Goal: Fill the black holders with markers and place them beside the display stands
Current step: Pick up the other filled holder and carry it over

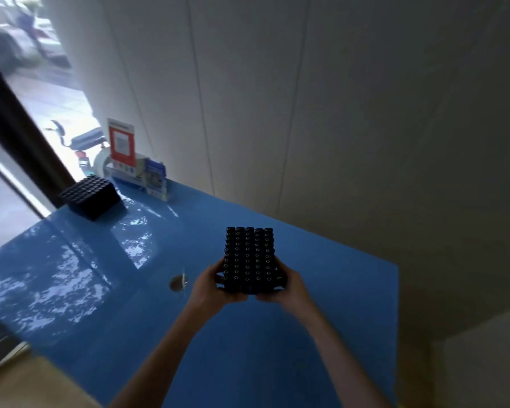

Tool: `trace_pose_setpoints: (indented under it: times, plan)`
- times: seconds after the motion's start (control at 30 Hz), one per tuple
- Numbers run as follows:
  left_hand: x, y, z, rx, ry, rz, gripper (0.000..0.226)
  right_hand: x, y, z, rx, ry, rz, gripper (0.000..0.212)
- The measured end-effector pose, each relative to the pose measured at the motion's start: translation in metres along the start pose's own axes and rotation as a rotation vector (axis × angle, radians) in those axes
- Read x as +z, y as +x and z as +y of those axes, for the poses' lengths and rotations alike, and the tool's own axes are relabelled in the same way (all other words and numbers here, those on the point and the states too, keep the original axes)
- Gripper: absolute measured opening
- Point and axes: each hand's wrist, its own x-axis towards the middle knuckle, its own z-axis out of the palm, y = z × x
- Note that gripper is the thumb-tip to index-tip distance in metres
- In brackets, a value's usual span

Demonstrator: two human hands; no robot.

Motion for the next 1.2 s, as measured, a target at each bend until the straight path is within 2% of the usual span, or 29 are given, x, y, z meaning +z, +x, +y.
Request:
trace_pose_setpoints:
  times: [0.23,0.33,0.77,0.9,1.2]
  plan:
    - [-0.092,-0.051,-0.024,0.007,-0.127,0.143,0.071,0.095,0.007,-0.041,-0.064,-0.033,-0.132,0.100]
    - [-0.136,-0.069,-0.042,0.017,-0.149,0.176,0.072,0.145,0.004,-0.059,-0.073,-0.021,-0.164,0.094]
    - [-0.332,-0.125,-0.125,0.045,-0.134,0.145,0.092,0.364,-0.026,-0.121,-0.022,0.073,-0.056,0.066]
    - [-0.370,-0.123,-0.140,0.042,-0.125,0.113,0.104,0.403,-0.022,-0.131,0.020,0.087,-0.019,0.059]
    - [-0.408,-0.060,-0.163,0.026,-0.139,0.044,0.100,0.435,0.036,-0.135,0.036,0.022,0.038,0.065]
